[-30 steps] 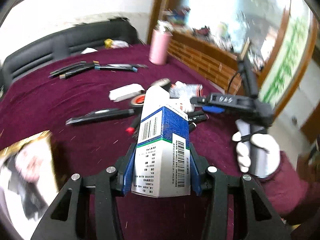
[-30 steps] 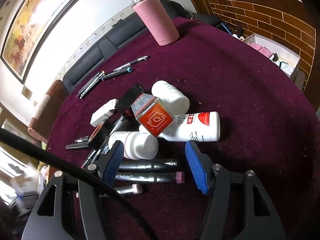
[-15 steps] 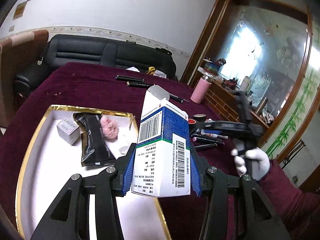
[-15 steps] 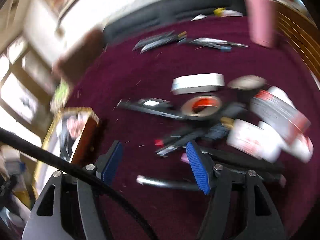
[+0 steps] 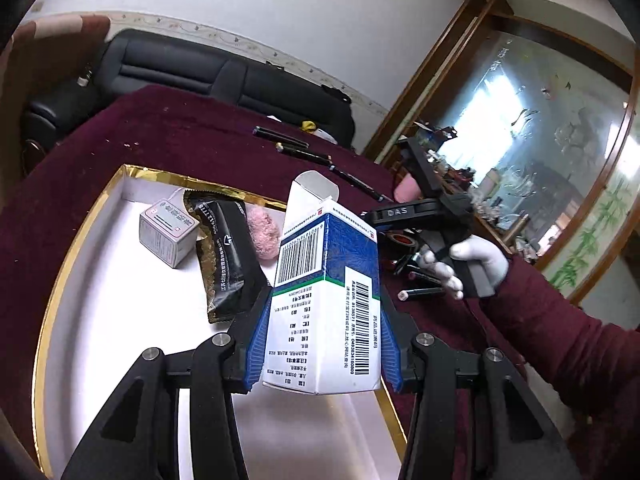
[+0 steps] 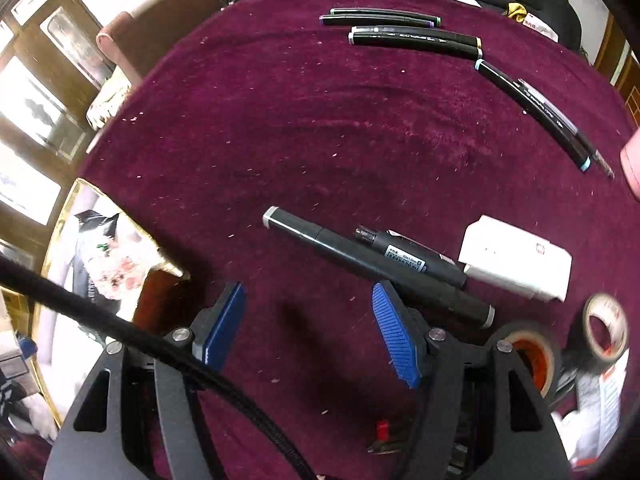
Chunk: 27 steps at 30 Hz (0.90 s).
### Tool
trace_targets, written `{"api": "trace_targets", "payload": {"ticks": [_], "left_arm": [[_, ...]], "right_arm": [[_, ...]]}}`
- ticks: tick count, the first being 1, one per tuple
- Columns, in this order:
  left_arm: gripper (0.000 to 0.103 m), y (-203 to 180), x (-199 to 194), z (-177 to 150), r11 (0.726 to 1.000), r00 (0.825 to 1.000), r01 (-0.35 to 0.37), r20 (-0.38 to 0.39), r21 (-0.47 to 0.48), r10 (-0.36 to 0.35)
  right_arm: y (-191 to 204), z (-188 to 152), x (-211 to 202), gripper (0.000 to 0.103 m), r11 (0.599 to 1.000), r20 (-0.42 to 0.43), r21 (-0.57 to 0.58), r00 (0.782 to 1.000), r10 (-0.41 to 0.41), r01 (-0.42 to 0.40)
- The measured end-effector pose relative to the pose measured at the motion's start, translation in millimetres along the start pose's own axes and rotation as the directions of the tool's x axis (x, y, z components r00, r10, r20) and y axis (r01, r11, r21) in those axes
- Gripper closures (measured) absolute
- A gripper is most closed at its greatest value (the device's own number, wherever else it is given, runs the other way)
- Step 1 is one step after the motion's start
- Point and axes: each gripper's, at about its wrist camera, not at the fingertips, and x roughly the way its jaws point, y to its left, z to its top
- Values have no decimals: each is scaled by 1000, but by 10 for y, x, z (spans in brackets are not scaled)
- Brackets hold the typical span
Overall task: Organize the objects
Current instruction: 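Carry the carton toward the tray with the left gripper while the right reaches for a marker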
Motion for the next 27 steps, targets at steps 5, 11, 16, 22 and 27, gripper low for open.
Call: {"api": "trace_targets", "payload": {"ticks": [5, 11, 16, 22, 27], "left_arm": [[61, 63, 16, 47, 1000, 1000, 20, -19, 10, -20], [61, 47, 16, -7, 1000, 1000, 21, -16, 1, -21], [61, -15, -7, -45, 1000, 1000, 1, -20, 2, -1], [61, -79, -70, -43, 1000, 1000, -8, -9, 0, 8], [61, -144, -113, -75, 1000, 1000, 2, 1, -4, -2]], "right_arm": [[-35, 70, -234, 37, 998, 44, -18, 997, 57, -56], [-102, 230, 116, 33, 998, -77, -11, 996, 54, -55], [-139, 67, 30, 33, 996, -98, 1, 992, 85, -85], [-106, -201, -96, 33, 998, -105, -26, 993, 61, -64], [-113, -344, -472, 33, 993, 11, 76, 996, 92, -93]]}}
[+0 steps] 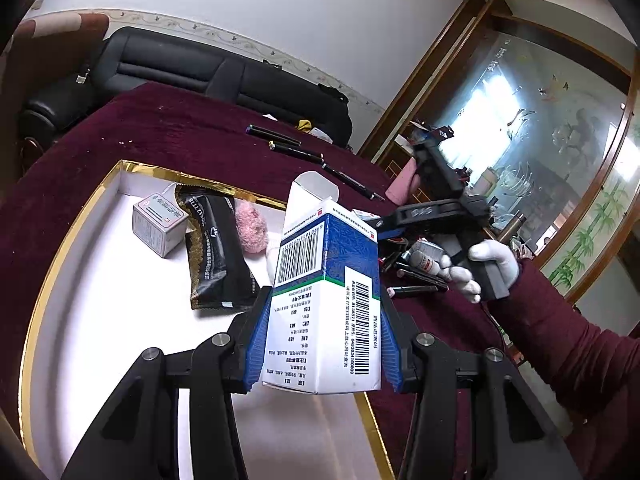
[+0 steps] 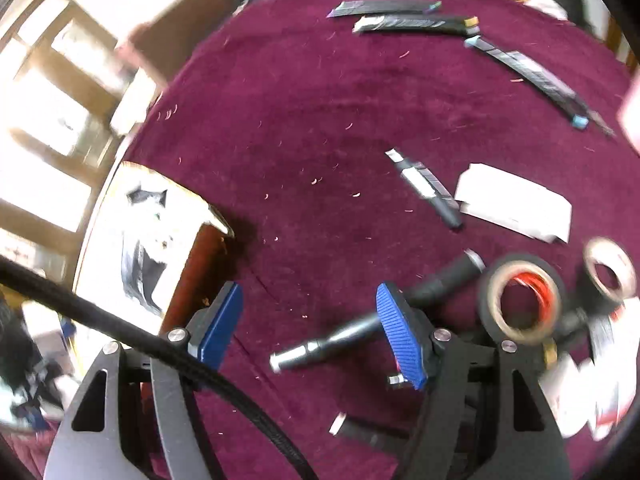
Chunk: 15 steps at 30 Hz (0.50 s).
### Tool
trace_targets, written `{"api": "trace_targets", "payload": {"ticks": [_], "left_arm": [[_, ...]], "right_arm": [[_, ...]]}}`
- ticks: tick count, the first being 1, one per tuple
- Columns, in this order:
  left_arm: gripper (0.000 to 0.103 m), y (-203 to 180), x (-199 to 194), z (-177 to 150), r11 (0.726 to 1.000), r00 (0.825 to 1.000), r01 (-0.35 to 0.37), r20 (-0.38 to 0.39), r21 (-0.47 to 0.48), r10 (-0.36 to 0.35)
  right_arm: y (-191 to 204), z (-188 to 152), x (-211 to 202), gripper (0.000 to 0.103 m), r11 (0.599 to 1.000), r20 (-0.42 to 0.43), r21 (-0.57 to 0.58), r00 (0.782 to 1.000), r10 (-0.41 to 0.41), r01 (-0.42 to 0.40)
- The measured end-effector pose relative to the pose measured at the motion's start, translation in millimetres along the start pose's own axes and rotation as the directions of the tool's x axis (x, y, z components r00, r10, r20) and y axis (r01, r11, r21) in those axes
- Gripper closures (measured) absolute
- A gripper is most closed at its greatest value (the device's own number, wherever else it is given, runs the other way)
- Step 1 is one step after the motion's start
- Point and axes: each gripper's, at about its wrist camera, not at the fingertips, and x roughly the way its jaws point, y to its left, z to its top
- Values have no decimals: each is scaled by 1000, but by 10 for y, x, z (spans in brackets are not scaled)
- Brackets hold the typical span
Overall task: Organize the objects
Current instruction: 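Carry the carton toward the tray with the left gripper while the right reaches for a marker, then lower the carton into the tray with the left gripper while the right grasps the black marker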
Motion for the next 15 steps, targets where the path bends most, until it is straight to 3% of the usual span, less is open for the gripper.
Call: {"api": "trace_targets", "payload": {"ticks": [4, 9, 11, 13, 15], "left_arm": [[61, 13, -43, -28, 1000, 1000, 16, 13, -11, -16], [61, 19, -121, -80, 1000, 1000, 19, 23, -12, -19], [61, 40, -194, -103, 999, 999, 30, 36, -16, -30], [61, 73, -243, -116, 999, 999, 29, 43, -21, -29], [61, 130, -285, -123, 999, 998, 32, 46, -37, -30]], "right_arm": [[11, -105, -70, 33, 984, 37, 51, 984, -174, 172], [-17, -95, 359, 32, 940, -33, 180, 957, -289, 290], [80, -132, 379, 32, 930, 31, 161, 940, -340, 331], [223, -154, 517, 23, 929, 78, 67, 927, -368, 363], [293, -192, 534, 23, 926, 154, 7, 914, -375, 378]]}}
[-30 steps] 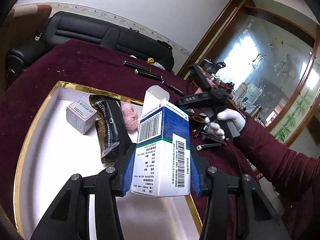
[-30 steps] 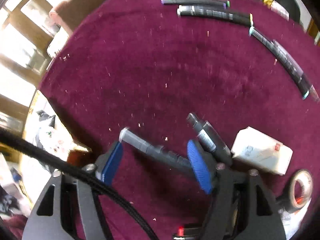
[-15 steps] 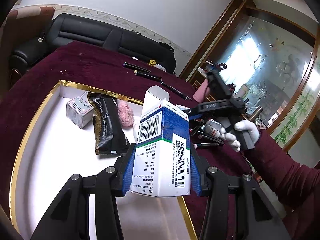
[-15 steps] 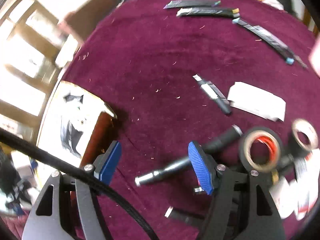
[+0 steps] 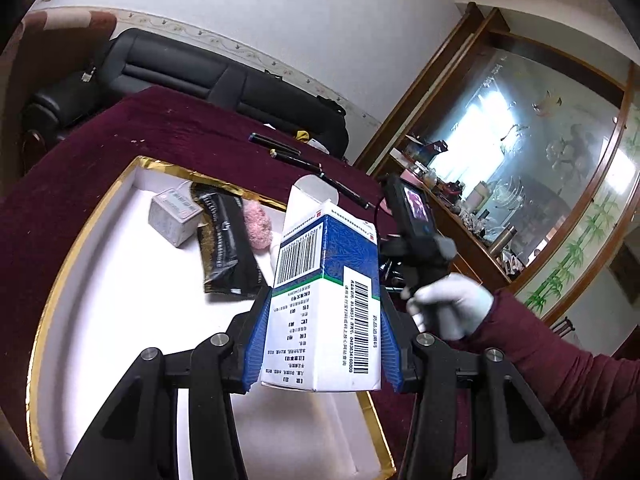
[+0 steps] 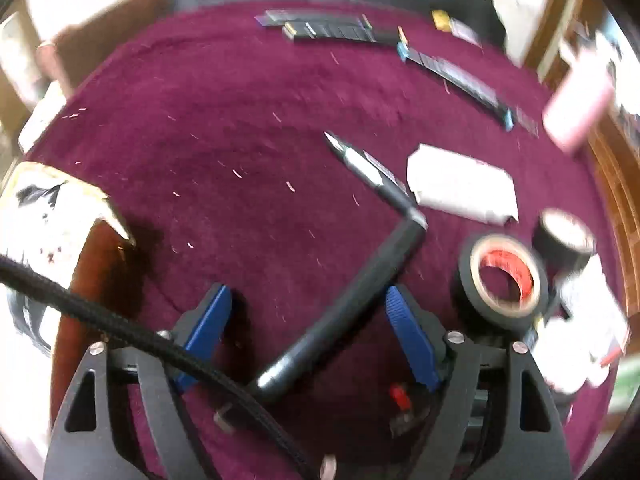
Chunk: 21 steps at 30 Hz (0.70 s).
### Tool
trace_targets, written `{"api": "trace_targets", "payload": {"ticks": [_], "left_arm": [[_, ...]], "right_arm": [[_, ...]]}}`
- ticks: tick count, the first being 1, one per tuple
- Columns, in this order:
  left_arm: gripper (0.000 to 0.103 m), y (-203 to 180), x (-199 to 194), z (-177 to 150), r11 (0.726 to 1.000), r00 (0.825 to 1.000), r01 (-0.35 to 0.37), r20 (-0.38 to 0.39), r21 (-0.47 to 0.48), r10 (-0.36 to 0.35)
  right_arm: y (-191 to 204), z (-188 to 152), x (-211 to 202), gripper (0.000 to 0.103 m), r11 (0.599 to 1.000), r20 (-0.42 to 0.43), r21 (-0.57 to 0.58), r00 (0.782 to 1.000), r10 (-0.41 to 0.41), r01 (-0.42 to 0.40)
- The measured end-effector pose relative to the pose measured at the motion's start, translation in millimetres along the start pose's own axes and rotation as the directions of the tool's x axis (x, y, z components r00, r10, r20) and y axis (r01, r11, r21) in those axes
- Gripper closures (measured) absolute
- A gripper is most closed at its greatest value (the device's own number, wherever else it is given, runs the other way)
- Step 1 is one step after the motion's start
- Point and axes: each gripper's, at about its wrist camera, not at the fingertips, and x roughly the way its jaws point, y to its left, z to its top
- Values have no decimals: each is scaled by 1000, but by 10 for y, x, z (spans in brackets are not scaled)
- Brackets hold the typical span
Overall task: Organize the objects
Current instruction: 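Lower the carton into the tray with the left gripper while the right grasps the black marker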
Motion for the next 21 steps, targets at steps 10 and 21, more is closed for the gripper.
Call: {"api": "trace_targets", "payload": {"ticks": [10, 21], "left_arm": [[61, 36, -94, -25, 1000, 1000, -10, 22, -15, 10], [61, -443, 219, -195, 907, 935, -274, -130, 320, 329]], "right_arm": [[-68, -92, -81, 81, 1000, -14, 18, 1000, 11, -10], [-72, -239, -151, 87, 993, 17, -15, 993, 118, -118]]}}
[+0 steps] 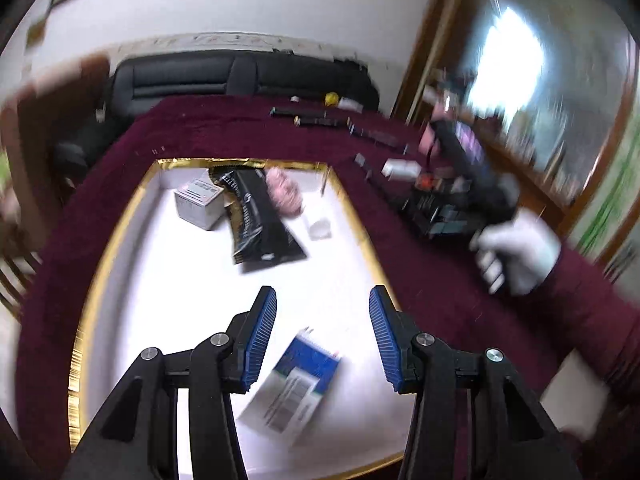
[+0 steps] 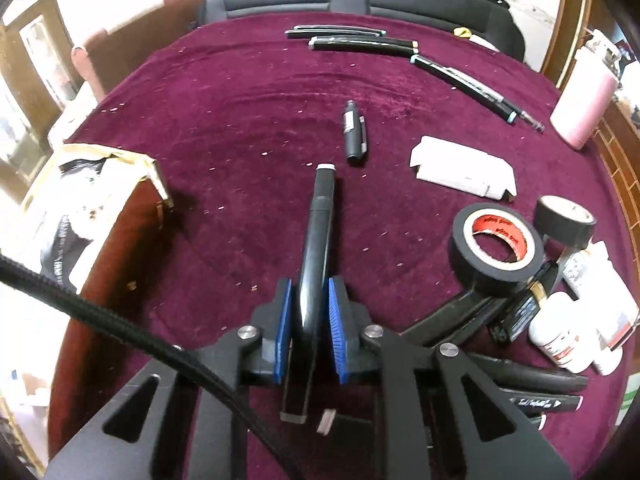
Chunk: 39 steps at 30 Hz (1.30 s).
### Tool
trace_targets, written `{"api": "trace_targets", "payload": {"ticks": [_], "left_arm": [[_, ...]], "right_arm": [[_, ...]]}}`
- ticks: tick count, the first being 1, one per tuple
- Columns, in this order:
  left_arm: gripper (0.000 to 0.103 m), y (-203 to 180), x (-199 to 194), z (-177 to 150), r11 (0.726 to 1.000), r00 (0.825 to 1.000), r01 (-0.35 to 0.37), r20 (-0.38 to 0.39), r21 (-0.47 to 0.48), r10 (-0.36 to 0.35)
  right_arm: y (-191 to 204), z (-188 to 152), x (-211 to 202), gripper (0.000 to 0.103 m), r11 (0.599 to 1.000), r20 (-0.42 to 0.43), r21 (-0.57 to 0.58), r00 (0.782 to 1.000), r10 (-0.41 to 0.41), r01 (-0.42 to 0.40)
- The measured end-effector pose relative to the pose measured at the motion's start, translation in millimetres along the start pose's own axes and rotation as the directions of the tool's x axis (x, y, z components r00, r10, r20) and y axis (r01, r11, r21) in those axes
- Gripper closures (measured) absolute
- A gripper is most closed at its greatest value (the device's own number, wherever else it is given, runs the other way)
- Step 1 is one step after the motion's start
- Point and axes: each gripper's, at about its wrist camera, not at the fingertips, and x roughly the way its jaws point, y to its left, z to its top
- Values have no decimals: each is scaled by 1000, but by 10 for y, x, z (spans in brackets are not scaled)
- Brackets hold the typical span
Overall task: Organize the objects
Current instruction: 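Lower the carton into the tray with the left gripper while the right grasps the black marker, then carry the black marker into the tray and open the right gripper while the left withdraws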
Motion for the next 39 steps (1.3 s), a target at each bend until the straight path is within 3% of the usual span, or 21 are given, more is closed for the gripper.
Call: {"api": "trace_targets", "payload": {"ticks": [3, 6, 7, 9, 10, 11, 13, 17, 20, 21, 22, 23, 24, 26, 27, 28, 33, 35, 37, 39], "left_arm": [[60, -111, 143, -39, 989, 991, -60, -107, 132, 74], [60, -152, 432, -146, 971, 961, -78, -242, 227, 134], [59, -154, 542, -183, 965, 949, -93, -272, 244, 160], [60, -118, 628, -177, 976, 951, -74, -280, 205, 131], [72, -87, 646, -163, 984, 949, -64, -294, 166, 112], [74, -60, 644, -150, 989, 953, -65, -286, 132, 101], [74, -12, 589, -146, 996, 965, -45, -254, 80, 64], [74, 162, 368, -109, 999, 984, 18, -177, -32, -24], [74, 345, 227, -27, 995, 991, 33, -124, -96, -45], [74, 419, 194, 15, 992, 993, 38, -109, -122, -51], [74, 461, 185, 33, 990, 993, 37, -103, -135, -51], [74, 544, 168, 58, 988, 995, 24, -88, -152, -37], [74, 593, 167, 83, 987, 996, 11, -82, -158, -24], [74, 718, 171, 86, 985, 997, -18, -81, -174, 4], [74, 760, 180, 95, 984, 996, -29, -84, -178, 14], [74, 819, 217, 111, 983, 996, -45, -88, -180, 30], [74, 1183, 483, 303, 971, 989, -111, -124, -212, 86], [74, 1329, 679, 421, 965, 985, -132, -142, -226, 101], [74, 1407, 827, 497, 958, 978, -166, -164, -232, 130], [74, 1444, 950, 571, 957, 976, -176, -167, -230, 140]], "right_arm": [[0, -20, -9, 87, 1000, 0, -9, 1000, 14, -14], [-65, -10, 2, 87, 998, 3, 17, 998, 57, -57], [-100, -7, 4, 87, 996, 5, 33, 997, 79, -79], [-192, -14, -2, 88, 985, 10, 84, 988, 152, -152], [-258, -23, -10, 88, 968, 17, 125, 976, 218, -219], [-309, -41, -21, 88, 951, 25, 157, 964, 266, -266], [-414, -77, -39, 88, 915, 48, 213, 939, 341, -343], [-532, -131, -68, 88, 808, 103, 298, 859, 501, -508], [-472, -104, -116, 88, 754, 135, 309, 812, 568, -579], [-413, -75, -146, 88, 757, 139, 297, 811, 569, -582], [-370, -53, -183, 88, 793, 140, 282, 841, 522, -539], [-320, -23, -249, 88, 855, 151, 257, 893, 425, -451], [-271, 9, -298, 85, 900, 160, 229, 927, 340, -370], [-189, 56, -301, 61, 945, 143, 192, 960, 241, -266], [-132, 74, -259, 43, 962, 113, 186, 977, 180, -199], [-90, 88, -219, 40, 971, 93, 175, 985, 148, -163], [325, 95, 79, 43, 1000, 26, 13, 1000, -6, 6], [479, 67, 96, 56, 995, 53, -57, 996, -75, 78], [546, 56, 93, 78, 995, 46, -73, 997, -63, 66], [534, 65, 80, 88, 997, 29, -63, 999, -34, 36]]}}
